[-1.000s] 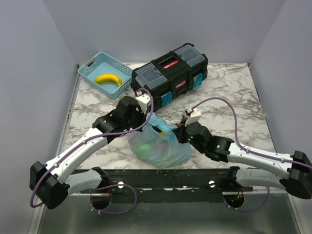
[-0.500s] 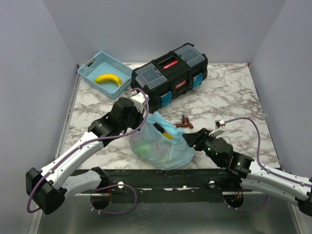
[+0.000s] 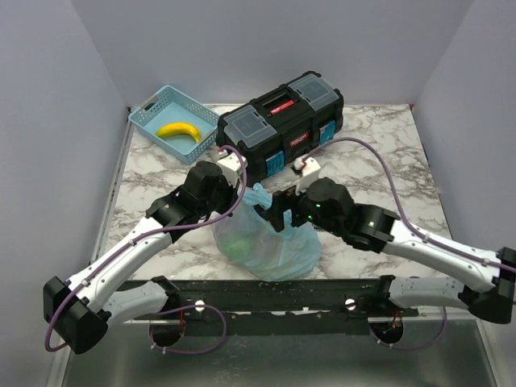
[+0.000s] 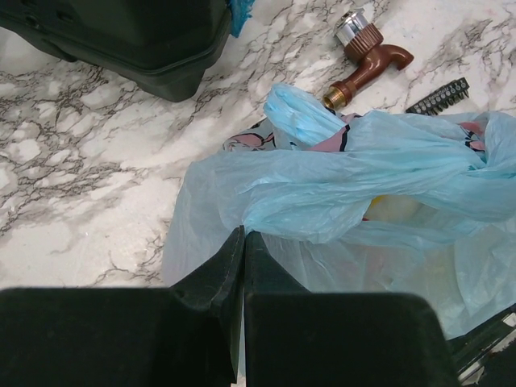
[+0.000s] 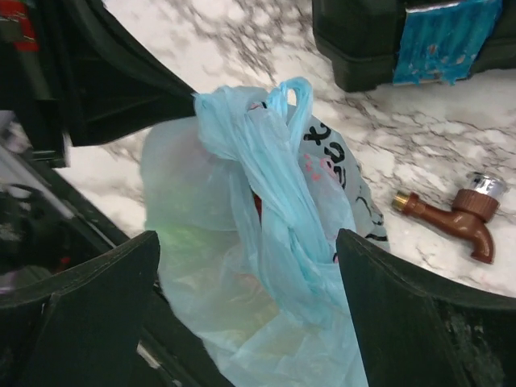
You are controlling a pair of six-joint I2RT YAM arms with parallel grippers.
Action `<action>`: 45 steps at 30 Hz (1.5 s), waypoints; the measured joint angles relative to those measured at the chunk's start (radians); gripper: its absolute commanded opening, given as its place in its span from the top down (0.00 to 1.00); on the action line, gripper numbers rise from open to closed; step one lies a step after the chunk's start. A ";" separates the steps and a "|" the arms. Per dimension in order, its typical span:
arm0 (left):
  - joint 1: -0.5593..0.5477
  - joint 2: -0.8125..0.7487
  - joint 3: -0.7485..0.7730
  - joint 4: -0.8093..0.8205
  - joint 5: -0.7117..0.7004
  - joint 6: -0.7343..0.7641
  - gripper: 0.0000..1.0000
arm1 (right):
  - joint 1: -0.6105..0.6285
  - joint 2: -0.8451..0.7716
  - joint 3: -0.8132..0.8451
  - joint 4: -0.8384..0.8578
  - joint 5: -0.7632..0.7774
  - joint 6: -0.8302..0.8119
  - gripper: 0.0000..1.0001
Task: Take the fake fruits out of the plastic bag
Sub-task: Untie the plastic bag at the center of the board.
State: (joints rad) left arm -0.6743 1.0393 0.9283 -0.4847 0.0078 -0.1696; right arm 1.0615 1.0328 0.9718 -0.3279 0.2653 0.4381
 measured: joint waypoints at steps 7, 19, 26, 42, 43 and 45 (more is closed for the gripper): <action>0.000 0.000 0.000 0.005 0.005 -0.001 1.00 | 0.111 0.301 0.218 -0.235 0.225 -0.067 0.13; 0.000 -0.014 -0.007 0.013 0.011 -0.013 1.00 | 0.164 0.386 0.219 -0.380 0.612 0.024 0.82; 0.000 -0.058 -0.032 0.035 0.013 -0.017 0.57 | 0.164 0.238 0.014 -0.116 0.493 -0.013 0.99; -0.136 -0.218 -0.081 0.234 0.091 0.082 0.01 | 0.164 0.185 -0.084 0.173 0.349 0.019 0.99; -0.152 -0.220 -0.085 0.254 0.081 0.113 0.01 | 0.164 0.184 -0.090 0.180 0.348 0.021 0.99; -0.198 -0.250 -0.142 0.354 0.070 0.229 0.01 | 0.164 0.182 -0.106 0.192 0.345 0.024 0.99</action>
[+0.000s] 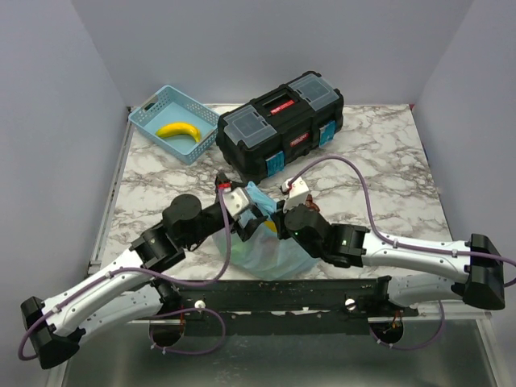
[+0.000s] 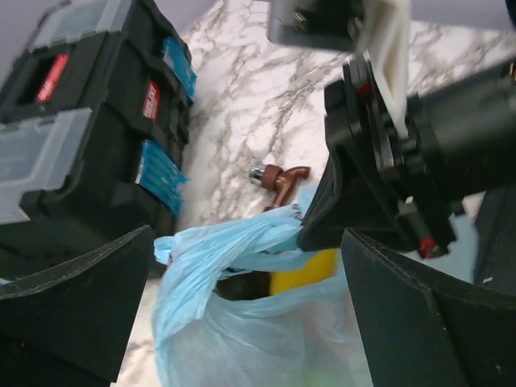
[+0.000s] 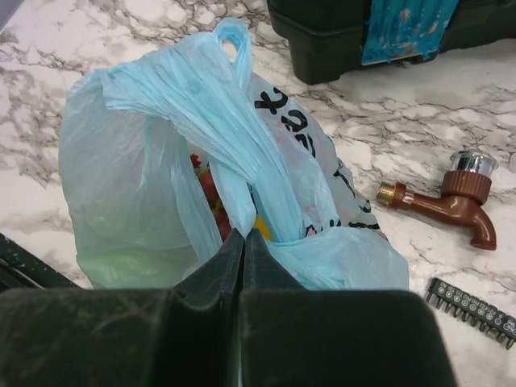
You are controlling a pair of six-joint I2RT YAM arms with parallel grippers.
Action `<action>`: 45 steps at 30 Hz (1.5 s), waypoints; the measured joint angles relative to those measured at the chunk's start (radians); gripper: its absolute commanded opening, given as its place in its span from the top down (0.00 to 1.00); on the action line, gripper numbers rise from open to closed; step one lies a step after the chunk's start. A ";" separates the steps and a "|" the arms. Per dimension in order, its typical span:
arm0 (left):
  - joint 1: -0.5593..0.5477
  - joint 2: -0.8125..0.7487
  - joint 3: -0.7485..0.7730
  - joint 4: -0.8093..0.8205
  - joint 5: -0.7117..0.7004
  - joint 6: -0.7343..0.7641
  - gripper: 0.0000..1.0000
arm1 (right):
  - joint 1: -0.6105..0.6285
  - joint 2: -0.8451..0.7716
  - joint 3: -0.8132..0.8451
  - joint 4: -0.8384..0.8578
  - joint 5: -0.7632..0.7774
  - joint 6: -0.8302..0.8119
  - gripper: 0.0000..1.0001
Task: Take the fake fruits out of the plastic bag
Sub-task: Untie the plastic bag at the center of the board.
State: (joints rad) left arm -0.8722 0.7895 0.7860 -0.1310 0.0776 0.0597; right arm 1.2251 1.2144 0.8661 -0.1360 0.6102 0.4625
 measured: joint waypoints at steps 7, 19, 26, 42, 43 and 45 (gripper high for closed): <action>-0.031 -0.029 -0.158 0.146 -0.018 0.377 0.01 | 0.000 -0.071 -0.037 0.017 -0.003 -0.011 0.99; -0.101 0.100 -0.276 0.359 -0.213 0.856 0.24 | 0.000 -0.125 -0.051 0.038 -0.021 -0.038 0.99; -0.123 0.165 -0.281 0.443 -0.315 0.942 0.49 | 0.000 -0.118 -0.051 0.038 -0.025 -0.038 0.99; -0.123 0.187 -0.232 0.407 -0.356 0.809 1.00 | 0.000 -0.118 -0.052 0.033 -0.013 -0.027 0.99; -0.123 0.178 -0.224 0.383 -0.355 0.774 1.00 | 0.000 -0.118 -0.052 0.031 -0.009 -0.021 0.99; -0.123 0.156 -0.208 0.339 -0.353 0.705 1.00 | 0.000 -0.118 -0.052 0.028 -0.001 -0.013 0.99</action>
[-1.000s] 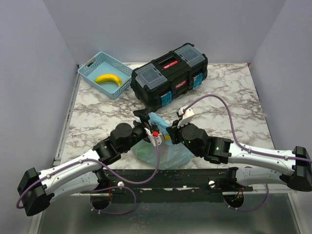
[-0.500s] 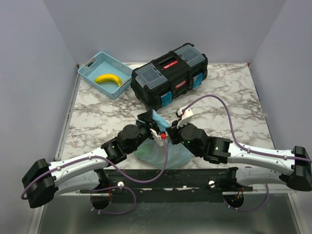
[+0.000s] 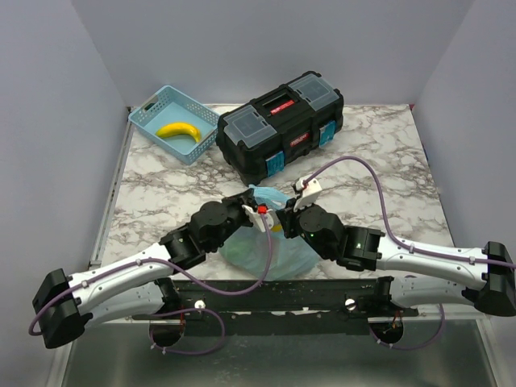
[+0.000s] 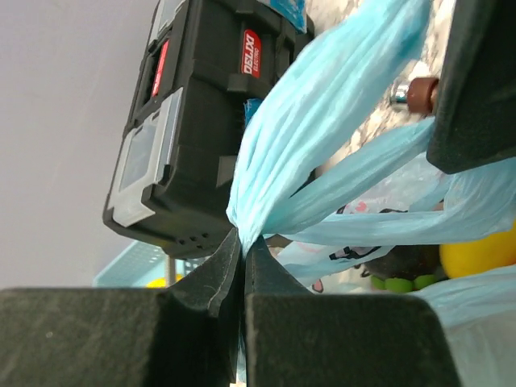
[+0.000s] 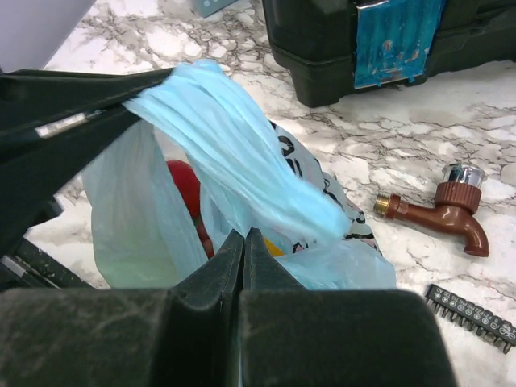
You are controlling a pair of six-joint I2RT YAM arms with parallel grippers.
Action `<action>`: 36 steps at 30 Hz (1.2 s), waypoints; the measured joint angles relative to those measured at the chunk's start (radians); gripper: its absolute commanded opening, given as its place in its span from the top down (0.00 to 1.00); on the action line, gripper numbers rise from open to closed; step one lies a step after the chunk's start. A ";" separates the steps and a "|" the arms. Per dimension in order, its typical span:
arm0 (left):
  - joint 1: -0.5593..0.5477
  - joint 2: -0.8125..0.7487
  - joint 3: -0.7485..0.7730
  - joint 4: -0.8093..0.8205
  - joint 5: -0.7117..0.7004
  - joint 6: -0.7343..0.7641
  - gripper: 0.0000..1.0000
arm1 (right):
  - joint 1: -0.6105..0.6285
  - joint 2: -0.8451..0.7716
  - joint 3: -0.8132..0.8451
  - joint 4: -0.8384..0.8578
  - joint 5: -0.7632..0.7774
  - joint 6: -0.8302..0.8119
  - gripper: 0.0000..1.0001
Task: Take the fake fruits out of the plastic bag
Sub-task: Untie the plastic bag at the center of the board.
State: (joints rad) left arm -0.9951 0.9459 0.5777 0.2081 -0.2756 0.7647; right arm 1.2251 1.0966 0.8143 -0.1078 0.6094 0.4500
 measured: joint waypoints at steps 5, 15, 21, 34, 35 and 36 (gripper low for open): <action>0.003 -0.091 0.040 -0.113 0.023 -0.206 1.00 | 0.000 -0.006 -0.007 0.001 0.033 0.031 0.99; 0.101 -0.231 0.036 -0.198 0.067 -0.640 1.00 | 0.000 -0.090 -0.056 -0.037 0.163 0.173 0.99; 0.213 -0.293 -0.036 -0.143 0.071 -0.973 1.00 | 0.000 -0.289 -0.165 -0.111 0.275 0.500 0.99; 0.422 -0.313 -0.146 -0.029 0.184 -1.683 1.00 | 0.006 -1.008 -0.608 0.034 0.345 0.761 0.97; 0.425 -0.312 -0.147 -0.029 0.185 -1.708 1.00 | 0.006 -1.004 -0.607 0.039 0.344 0.752 0.97; 0.430 -0.314 -0.150 -0.027 0.188 -1.747 1.00 | 0.006 -0.992 -0.606 0.039 0.345 0.746 0.97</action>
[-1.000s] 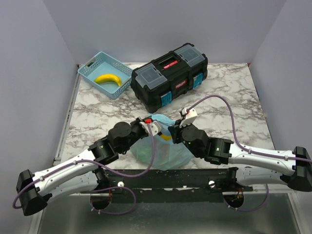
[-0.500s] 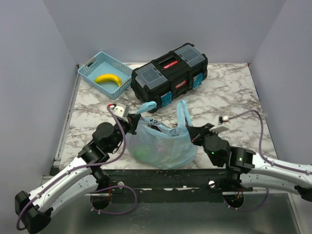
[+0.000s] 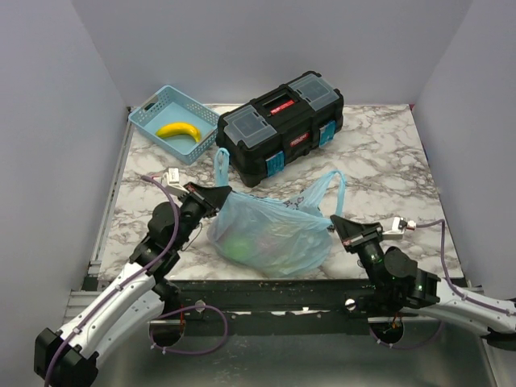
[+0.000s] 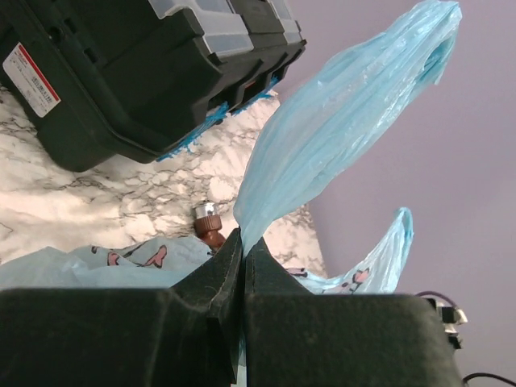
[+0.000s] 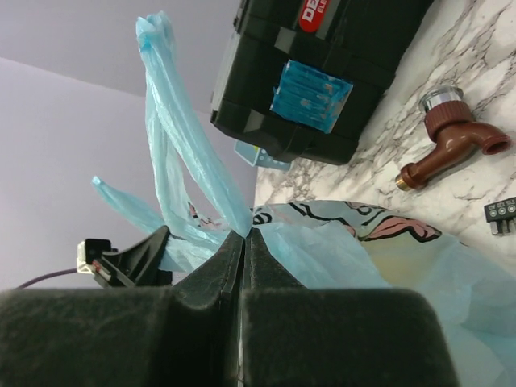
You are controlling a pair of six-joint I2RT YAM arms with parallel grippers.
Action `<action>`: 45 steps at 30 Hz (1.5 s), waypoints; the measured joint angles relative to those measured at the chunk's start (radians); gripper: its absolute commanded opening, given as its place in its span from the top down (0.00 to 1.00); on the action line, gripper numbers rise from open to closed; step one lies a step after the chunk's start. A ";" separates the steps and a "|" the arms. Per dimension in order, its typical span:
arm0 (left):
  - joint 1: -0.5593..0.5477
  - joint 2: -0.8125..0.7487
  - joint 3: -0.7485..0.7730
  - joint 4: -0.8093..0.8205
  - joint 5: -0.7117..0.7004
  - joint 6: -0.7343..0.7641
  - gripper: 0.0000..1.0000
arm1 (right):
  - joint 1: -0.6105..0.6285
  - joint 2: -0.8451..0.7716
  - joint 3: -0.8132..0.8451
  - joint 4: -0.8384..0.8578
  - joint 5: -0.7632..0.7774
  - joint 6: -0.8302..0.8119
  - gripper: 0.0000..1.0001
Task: Take the fake fruits out of the plastic bag
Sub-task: Untie the plastic bag at the center of the board, then adjust the plastic bag at the center of the board.
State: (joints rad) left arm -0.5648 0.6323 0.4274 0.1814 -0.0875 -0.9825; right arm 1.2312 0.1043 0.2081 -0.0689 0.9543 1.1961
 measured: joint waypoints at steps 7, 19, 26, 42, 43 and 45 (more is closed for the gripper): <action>0.024 -0.043 -0.031 0.015 0.003 -0.152 1.00 | 0.000 0.174 0.048 -0.009 0.000 0.000 0.85; 0.029 -0.069 0.066 -0.193 0.042 0.015 0.23 | -0.001 0.448 0.369 -0.165 -0.107 -0.334 0.00; 0.033 -0.117 0.144 -0.327 0.037 0.308 0.01 | -0.002 0.859 0.752 -0.475 -0.136 -0.440 0.00; -0.198 0.165 0.492 -0.452 -0.065 1.025 0.01 | -0.366 1.169 1.159 -0.740 -0.405 -0.578 0.00; -0.232 0.181 0.497 -0.452 -0.100 1.072 0.01 | -0.371 1.191 1.168 -0.748 -0.419 -0.581 0.00; -0.263 0.212 0.509 -0.452 -0.144 1.111 0.01 | -0.379 1.228 1.182 -0.756 -0.451 -0.585 0.00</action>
State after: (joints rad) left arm -0.8280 0.8448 0.9360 -0.2703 -0.2314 0.1287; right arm 0.8524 1.3323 1.3899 -0.8249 0.5037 0.6109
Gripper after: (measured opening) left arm 0.987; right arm 0.998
